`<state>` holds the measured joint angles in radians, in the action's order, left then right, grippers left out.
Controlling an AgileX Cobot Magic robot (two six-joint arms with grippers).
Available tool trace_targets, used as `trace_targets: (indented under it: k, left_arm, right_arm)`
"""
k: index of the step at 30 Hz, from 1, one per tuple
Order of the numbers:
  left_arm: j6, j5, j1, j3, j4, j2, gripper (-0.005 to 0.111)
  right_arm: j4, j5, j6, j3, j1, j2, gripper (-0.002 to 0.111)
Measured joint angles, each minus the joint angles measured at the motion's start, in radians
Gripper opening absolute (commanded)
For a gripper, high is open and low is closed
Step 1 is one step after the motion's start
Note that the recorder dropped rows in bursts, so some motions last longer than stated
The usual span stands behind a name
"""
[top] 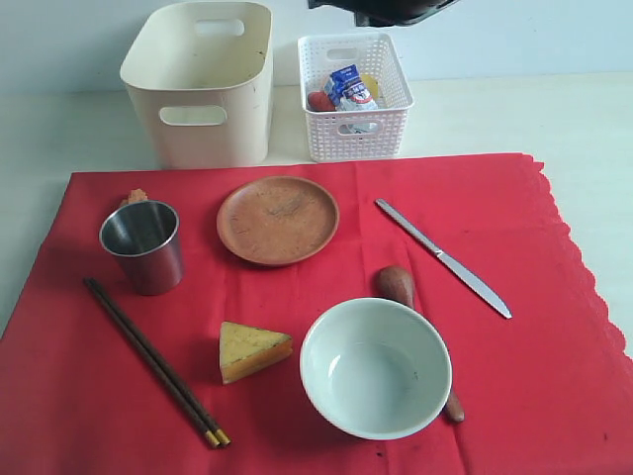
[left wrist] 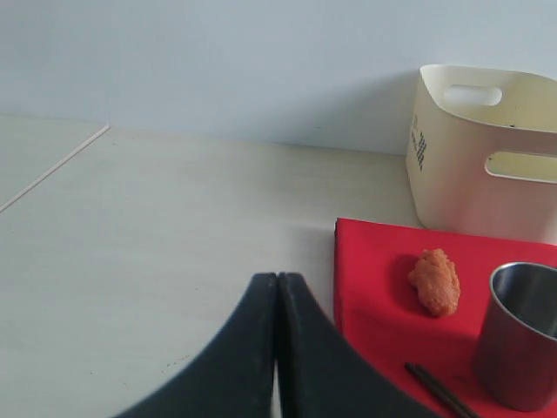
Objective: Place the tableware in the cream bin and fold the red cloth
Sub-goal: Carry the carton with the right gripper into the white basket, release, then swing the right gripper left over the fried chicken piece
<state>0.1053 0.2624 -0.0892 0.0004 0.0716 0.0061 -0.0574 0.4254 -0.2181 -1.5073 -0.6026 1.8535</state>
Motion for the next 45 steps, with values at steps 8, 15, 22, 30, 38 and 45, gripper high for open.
trace_targets:
  k: [8, 15, 22, 30, 38, 45]
  left_arm:
    - [0.0, 0.0, 0.0, 0.0, 0.0, 0.0, 0.002]
    - [0.0, 0.0, 0.0, 0.0, 0.0, 0.0, 0.002]
    - [0.0, 0.0, 0.0, 0.0, 0.0, 0.0, 0.002]
    - [0.0, 0.0, 0.0, 0.0, 0.0, 0.0, 0.002]
    - [0.0, 0.0, 0.0, 0.0, 0.0, 0.0, 0.002]
    - [0.0, 0.0, 0.0, 0.0, 0.0, 0.0, 0.002]
  right_arm:
    - [0.004, 0.0, 0.004, 0.0, -0.134, 0.0, 0.0]
    - [0.004, 0.0, 0.006, 0.0, -0.186, 0.0, 0.0]
    - [0.021, 0.0, 0.006, 0.0, -0.199, 0.0, 0.0]
    - [0.025, 0.002, 0.006, 0.0, -0.199, 0.0, 0.0]
    - [0.029, -0.048, 0.008, 0.0, -0.199, 0.004, 0.0]
    - [0.057, -0.048, 0.01, 0.0, -0.199, 0.143, 0.0]
